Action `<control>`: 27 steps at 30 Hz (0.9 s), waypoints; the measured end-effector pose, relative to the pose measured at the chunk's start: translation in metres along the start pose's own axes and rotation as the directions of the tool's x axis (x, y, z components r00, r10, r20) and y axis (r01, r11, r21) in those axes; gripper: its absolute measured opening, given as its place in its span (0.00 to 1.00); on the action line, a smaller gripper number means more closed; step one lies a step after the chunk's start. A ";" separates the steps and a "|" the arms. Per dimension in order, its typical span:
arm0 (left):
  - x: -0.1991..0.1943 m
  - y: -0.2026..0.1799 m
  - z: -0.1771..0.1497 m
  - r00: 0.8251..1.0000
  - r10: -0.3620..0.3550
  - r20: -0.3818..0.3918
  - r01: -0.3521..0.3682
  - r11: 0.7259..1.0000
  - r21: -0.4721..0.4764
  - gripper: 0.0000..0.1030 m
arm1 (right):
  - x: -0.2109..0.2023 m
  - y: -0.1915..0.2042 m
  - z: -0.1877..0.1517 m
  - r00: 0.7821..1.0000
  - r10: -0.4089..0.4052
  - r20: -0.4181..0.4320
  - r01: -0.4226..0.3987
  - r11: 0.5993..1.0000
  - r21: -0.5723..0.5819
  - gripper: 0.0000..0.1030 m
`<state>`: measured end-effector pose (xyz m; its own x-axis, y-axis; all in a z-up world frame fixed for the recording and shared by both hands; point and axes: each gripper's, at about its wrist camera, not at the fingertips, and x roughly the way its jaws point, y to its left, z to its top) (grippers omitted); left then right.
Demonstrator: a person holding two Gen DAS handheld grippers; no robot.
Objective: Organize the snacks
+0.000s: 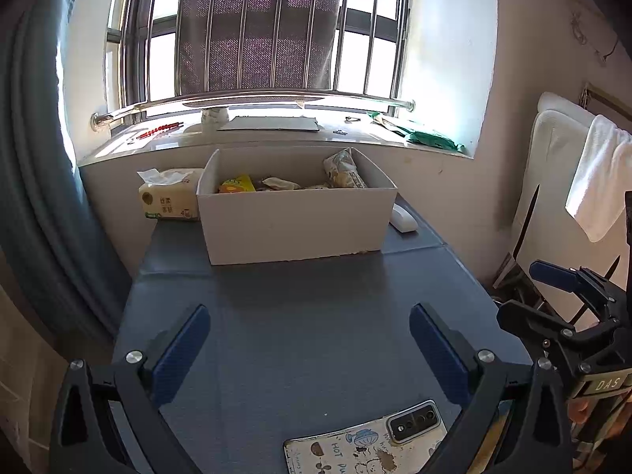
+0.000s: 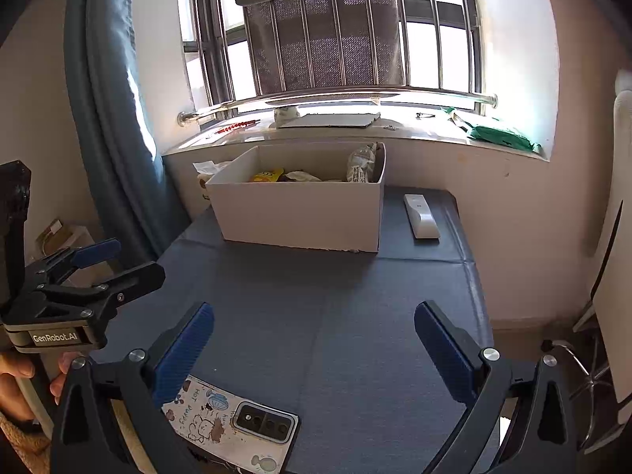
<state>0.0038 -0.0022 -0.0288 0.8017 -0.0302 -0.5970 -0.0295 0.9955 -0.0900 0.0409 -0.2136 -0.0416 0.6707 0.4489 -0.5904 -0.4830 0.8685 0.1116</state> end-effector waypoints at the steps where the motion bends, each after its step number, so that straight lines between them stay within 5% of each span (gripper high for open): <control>1: 0.000 0.000 0.000 1.000 0.001 0.000 -0.001 1.000 0.000 1.00 | 0.000 0.000 0.000 1.000 0.000 0.000 0.000 1.000 0.000 1.00; 27: 0.000 -0.001 -0.001 1.000 0.002 -0.005 -0.002 1.000 0.006 1.00 | -0.001 0.000 0.000 1.000 0.004 0.001 -0.004 1.000 -0.005 1.00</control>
<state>0.0032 -0.0036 -0.0299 0.7989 -0.0287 -0.6008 -0.0277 0.9960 -0.0844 0.0404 -0.2137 -0.0414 0.6696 0.4525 -0.5889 -0.4883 0.8657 0.1101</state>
